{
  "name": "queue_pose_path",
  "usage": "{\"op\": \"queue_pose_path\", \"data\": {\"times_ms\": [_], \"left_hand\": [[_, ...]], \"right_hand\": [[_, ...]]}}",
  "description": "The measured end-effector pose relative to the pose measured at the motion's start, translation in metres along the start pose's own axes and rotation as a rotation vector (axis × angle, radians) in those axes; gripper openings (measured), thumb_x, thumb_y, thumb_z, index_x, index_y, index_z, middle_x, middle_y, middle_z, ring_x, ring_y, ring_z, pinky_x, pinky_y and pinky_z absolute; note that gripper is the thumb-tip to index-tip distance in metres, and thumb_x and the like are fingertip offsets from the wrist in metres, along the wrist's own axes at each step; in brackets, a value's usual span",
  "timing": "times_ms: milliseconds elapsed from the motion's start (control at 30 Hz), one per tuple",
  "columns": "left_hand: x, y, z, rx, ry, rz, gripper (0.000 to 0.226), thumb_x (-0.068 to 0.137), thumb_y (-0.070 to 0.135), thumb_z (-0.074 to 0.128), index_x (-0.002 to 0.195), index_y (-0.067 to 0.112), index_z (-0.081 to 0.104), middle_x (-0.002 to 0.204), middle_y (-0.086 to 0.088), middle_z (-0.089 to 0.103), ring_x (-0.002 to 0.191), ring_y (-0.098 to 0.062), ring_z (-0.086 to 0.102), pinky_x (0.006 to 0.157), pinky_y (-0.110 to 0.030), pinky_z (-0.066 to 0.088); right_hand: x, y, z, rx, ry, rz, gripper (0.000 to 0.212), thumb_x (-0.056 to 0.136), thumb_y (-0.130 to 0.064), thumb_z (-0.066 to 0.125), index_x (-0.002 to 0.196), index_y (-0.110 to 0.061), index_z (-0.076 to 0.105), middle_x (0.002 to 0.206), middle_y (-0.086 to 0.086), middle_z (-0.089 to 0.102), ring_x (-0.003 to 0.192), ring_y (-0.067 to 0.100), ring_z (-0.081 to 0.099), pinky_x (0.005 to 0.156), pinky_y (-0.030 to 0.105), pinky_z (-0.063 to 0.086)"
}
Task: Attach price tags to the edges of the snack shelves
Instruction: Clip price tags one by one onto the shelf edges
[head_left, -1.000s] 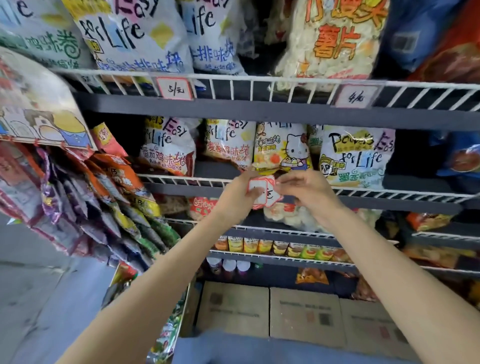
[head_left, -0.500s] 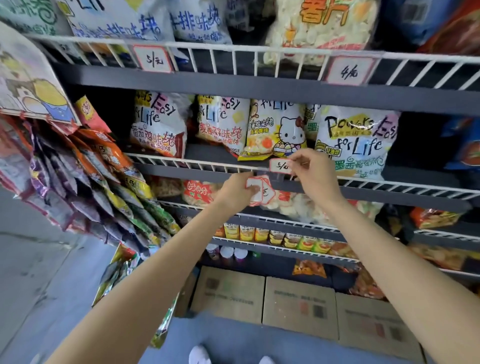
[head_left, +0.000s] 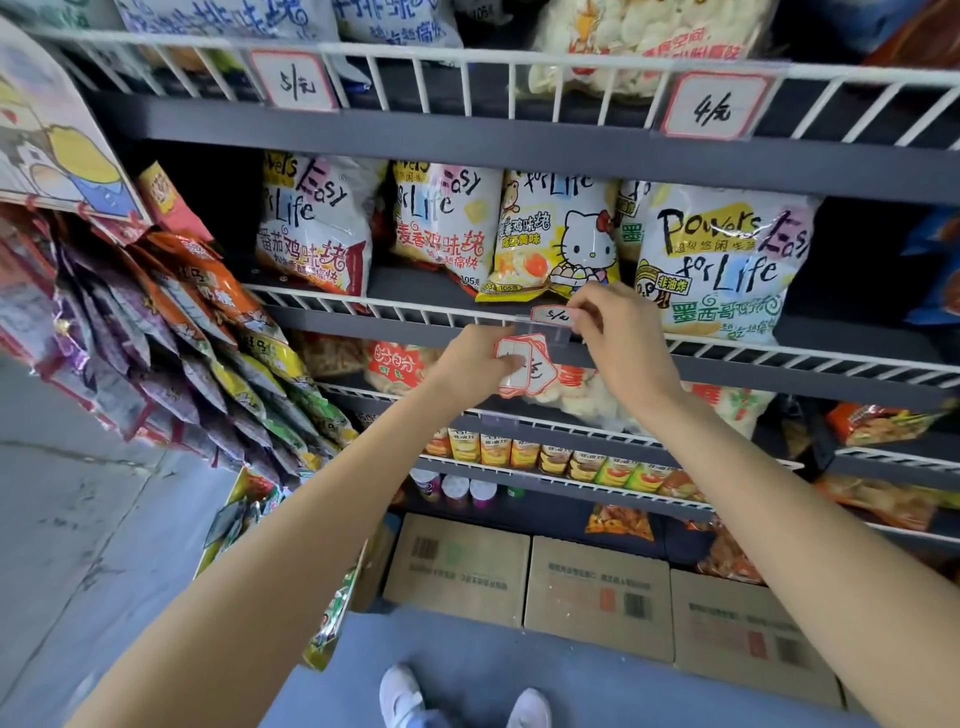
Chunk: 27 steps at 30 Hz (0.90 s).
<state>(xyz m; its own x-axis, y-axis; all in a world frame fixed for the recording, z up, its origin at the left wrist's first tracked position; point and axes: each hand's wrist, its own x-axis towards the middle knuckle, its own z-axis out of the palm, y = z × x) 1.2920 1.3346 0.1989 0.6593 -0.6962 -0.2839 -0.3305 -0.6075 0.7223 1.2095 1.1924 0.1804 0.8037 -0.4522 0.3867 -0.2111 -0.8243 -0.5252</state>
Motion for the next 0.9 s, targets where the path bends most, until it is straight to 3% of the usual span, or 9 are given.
{"op": "queue_pose_path", "data": {"times_ms": [33, 133, 333, 433, 533, 667, 900], "left_hand": [[-0.001, -0.001, -0.001, 0.037, -0.003, 0.006, 0.048, 0.095, 0.016, 0.05, 0.141, 0.009, 0.039, 0.128, -0.027, 0.052, 0.082, -0.023, 0.061, 0.076, -0.028, 0.045], [-0.001, -0.008, -0.003, 0.11, -0.029, 0.033, 0.047, 0.094, 0.015, 0.051, 0.14, 0.013, 0.042, 0.138, -0.015, 0.051, 0.115, -0.028, 0.055, 0.094, -0.028, 0.04], [0.003, -0.016, -0.006, 0.254, -0.061, 0.086, 0.048, 0.094, 0.011, 0.049, 0.141, 0.018, 0.04, 0.142, -0.008, 0.047, 0.121, -0.029, 0.053, 0.102, -0.033, 0.037], [0.005, -0.018, -0.006, 0.277, -0.065, 0.101, 0.048, 0.095, 0.01, 0.048, 0.142, 0.017, 0.039, 0.145, -0.006, 0.044, 0.129, -0.028, 0.045, 0.106, -0.033, 0.033], [0.006, -0.019, -0.006, 0.273, -0.07, 0.105, 0.048, 0.095, 0.011, 0.048, 0.141, 0.017, 0.039, 0.145, -0.006, 0.043, 0.134, -0.028, 0.04, 0.109, -0.034, 0.03], [0.009, -0.019, -0.006, 0.278, -0.055, 0.108, 0.048, 0.095, 0.012, 0.049, 0.141, 0.02, 0.04, 0.143, -0.007, 0.046, 0.121, -0.028, 0.052, 0.098, -0.032, 0.039], [0.011, -0.022, -0.006, 0.256, -0.058, 0.109, 0.048, 0.094, 0.011, 0.049, 0.141, 0.017, 0.041, 0.146, -0.006, 0.043, 0.133, -0.027, 0.041, 0.107, -0.033, 0.032]], "right_hand": [[0.0, 0.0, 0.001, -0.017, 0.001, -0.014, 0.008, 0.09, -0.005, 0.057, 0.091, -0.005, 0.065, 0.086, 0.01, 0.062, 0.075, 0.021, 0.059, 0.071, 0.034, 0.049], [-0.002, -0.001, 0.004, -0.104, 0.017, -0.054, 0.01, 0.09, -0.007, 0.057, 0.094, -0.005, 0.066, 0.09, 0.012, 0.064, 0.08, 0.027, 0.061, 0.071, 0.04, 0.051], [-0.002, -0.004, 0.008, -0.304, 0.02, -0.134, 0.011, 0.081, -0.007, 0.069, 0.091, -0.009, 0.071, 0.086, 0.009, 0.062, 0.079, 0.029, 0.062, 0.055, 0.035, 0.053], [-0.005, -0.002, 0.015, -0.39, 0.019, -0.165, 0.028, 0.067, 0.002, 0.077, 0.091, -0.012, 0.07, 0.075, 0.007, 0.062, 0.072, 0.028, 0.061, 0.045, 0.031, 0.051], [-0.008, -0.001, 0.018, -0.465, -0.006, -0.174, 0.033, 0.063, 0.005, 0.077, 0.089, -0.013, 0.068, 0.076, 0.005, 0.062, 0.07, 0.026, 0.06, 0.042, 0.027, 0.045], [-0.014, -0.003, 0.021, -0.534, -0.038, -0.187, 0.046, 0.051, 0.013, 0.078, 0.089, -0.01, 0.066, 0.078, 0.005, 0.062, 0.066, 0.025, 0.06, 0.038, 0.018, 0.028], [-0.016, -0.005, 0.023, -0.518, -0.043, -0.144, 0.047, 0.055, 0.014, 0.076, 0.094, -0.01, 0.064, 0.078, 0.009, 0.061, 0.069, 0.028, 0.058, 0.039, 0.016, 0.025]]}}
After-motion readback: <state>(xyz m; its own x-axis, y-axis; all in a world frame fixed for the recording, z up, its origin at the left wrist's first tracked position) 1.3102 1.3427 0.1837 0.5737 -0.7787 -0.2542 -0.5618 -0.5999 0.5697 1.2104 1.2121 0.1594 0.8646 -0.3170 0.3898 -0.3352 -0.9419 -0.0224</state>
